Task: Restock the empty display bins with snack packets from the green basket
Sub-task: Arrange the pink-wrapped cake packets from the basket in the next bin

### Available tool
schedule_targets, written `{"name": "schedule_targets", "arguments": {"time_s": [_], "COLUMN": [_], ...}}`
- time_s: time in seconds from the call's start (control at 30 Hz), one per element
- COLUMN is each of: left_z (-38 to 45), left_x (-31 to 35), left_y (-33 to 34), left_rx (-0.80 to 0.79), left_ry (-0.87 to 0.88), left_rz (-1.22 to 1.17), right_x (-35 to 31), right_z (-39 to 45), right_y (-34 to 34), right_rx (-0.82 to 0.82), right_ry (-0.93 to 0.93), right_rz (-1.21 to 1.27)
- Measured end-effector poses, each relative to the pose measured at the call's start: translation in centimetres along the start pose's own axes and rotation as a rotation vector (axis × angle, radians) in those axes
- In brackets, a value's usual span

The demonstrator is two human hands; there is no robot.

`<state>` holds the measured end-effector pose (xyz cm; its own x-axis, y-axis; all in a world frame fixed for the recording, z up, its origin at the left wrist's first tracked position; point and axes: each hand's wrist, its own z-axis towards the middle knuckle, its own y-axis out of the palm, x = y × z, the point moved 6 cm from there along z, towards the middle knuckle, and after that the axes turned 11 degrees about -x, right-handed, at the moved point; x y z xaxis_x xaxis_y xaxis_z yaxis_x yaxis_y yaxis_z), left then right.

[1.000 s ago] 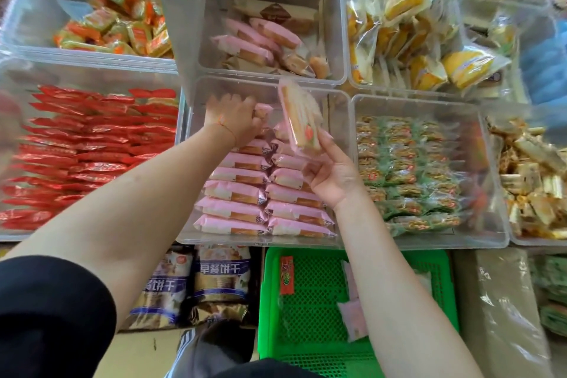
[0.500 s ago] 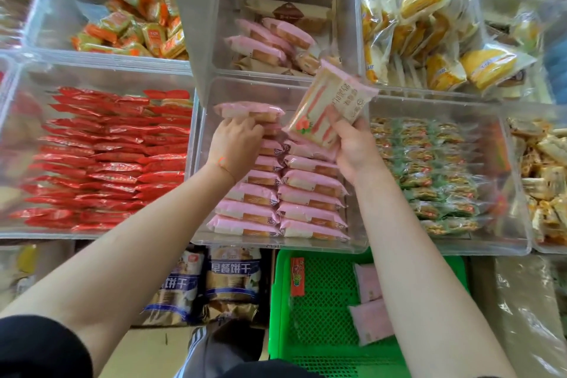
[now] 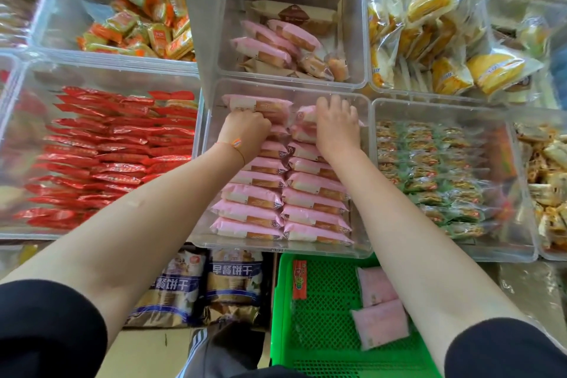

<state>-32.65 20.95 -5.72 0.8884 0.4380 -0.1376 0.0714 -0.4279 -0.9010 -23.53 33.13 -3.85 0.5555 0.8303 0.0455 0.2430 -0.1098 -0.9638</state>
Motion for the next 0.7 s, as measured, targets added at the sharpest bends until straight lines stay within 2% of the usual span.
{"name": "schedule_targets", "arguments": {"time_s": [0.2, 0.3, 0.4, 0.57, 0.63, 0.7], "left_z": [-1.5, -1.6, -1.7, -2.0, -2.6, -3.0], "left_x": [-1.3, -1.5, -1.0, -1.0, -1.0, -0.5], "left_y": [-0.7, -1.3, -1.8, -2.3, -2.1, -1.1], "left_rx": [0.068, 0.086, 0.087, 0.120, 0.213, 0.364], "left_ry": [0.022, -0.021, -0.046, -0.056, -0.060, -0.037], "left_rz": [-0.036, -0.020, -0.010, -0.020, -0.050, -0.094], "right_x": [0.0, 0.1, -0.3, -0.7, -0.6, -0.2], "right_z": [-1.5, -1.5, -0.8, 0.9, 0.8, -0.3], "right_y": [-0.7, -1.1, -0.6, 1.3, 1.1, 0.8], "right_rx": [0.338, 0.377, 0.311, -0.002, 0.008, 0.114], "right_ry": [-0.097, -0.049, -0.035, -0.131, -0.138, -0.112], "right_rz": [-0.014, -0.084, -0.111, -0.036, -0.004, 0.024]}}
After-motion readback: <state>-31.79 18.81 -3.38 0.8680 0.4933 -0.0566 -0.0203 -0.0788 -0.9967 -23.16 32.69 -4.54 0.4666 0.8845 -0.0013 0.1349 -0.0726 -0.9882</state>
